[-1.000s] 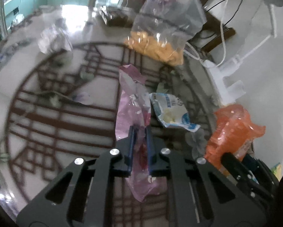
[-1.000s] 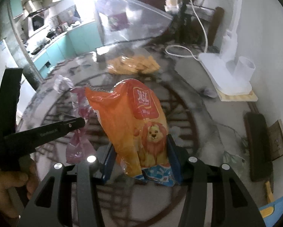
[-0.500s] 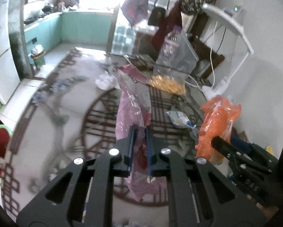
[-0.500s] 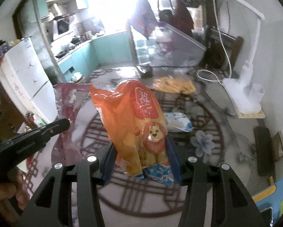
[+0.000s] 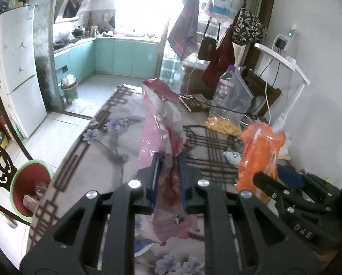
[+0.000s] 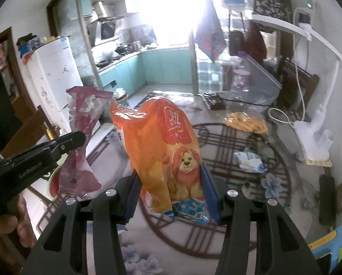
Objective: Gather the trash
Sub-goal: 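Lift both bags and carry them toward the red bucket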
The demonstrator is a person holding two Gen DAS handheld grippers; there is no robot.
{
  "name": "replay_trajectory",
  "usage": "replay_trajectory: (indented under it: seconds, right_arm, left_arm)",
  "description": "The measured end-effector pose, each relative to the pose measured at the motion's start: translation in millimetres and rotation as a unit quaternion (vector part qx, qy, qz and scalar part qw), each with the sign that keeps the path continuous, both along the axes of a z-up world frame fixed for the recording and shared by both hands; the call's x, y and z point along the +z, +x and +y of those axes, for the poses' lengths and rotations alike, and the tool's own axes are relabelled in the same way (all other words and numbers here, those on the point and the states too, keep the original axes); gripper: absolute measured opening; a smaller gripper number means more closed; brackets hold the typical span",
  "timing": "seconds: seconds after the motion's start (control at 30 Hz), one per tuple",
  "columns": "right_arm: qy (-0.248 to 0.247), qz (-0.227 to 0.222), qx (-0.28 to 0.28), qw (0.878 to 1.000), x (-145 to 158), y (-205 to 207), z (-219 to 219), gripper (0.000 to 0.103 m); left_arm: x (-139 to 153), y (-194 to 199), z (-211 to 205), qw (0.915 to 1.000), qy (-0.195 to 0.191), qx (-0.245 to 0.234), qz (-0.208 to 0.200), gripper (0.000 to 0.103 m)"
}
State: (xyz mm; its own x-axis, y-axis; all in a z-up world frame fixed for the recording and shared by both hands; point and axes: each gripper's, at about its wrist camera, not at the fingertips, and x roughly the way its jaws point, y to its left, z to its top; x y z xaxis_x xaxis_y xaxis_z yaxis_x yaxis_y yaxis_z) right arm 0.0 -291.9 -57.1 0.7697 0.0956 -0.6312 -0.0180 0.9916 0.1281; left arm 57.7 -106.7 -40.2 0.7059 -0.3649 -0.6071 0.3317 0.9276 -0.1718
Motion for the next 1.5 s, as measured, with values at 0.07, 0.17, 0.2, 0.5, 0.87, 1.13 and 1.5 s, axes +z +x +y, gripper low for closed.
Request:
replay_trajectory:
  seconds: [0.07,0.17,0.2,0.5,0.87,1.13,1.5]
  right_arm:
    - [0.001,-0.002,0.007,1.0,1.6,2.3,7.1,0.048]
    - [0.002,-0.005,0.016,1.0,4.2,5.1,15.4,0.048]
    - [0.003,-0.006,0.019,1.0,4.3,6.1,18.6,0.048]
    - [0.011,-0.003,0.035,0.999,2.7,17.2,51.3,0.048]
    - [0.002,0.008,0.015,1.0,3.1,41.2,113.1,0.048]
    - [0.001,0.019,0.012,1.0,-2.0,64.0,171.9,0.048]
    - [-0.011,0.03,0.028,0.999,-2.6,87.2,243.6,0.048]
  left_arm:
    - [3.5,-2.2,6.1,0.9999,0.004,0.005,-0.008,0.015]
    - [5.4,-3.3,15.0,0.9998,0.009,0.014,-0.015,0.015]
    - [5.0,-2.6,17.8,0.9997,0.01,0.016,-0.014,0.015]
    - [0.3,1.8,56.2,0.9989,0.017,0.044,-0.004,0.015]
    - [-6.3,35.8,115.7,0.9996,0.009,0.028,0.007,0.015]
    - [-11.9,60.7,161.3,0.9997,0.013,0.012,0.014,0.015]
    - [-20.0,85.5,224.3,0.9995,0.008,0.019,0.026,0.015]
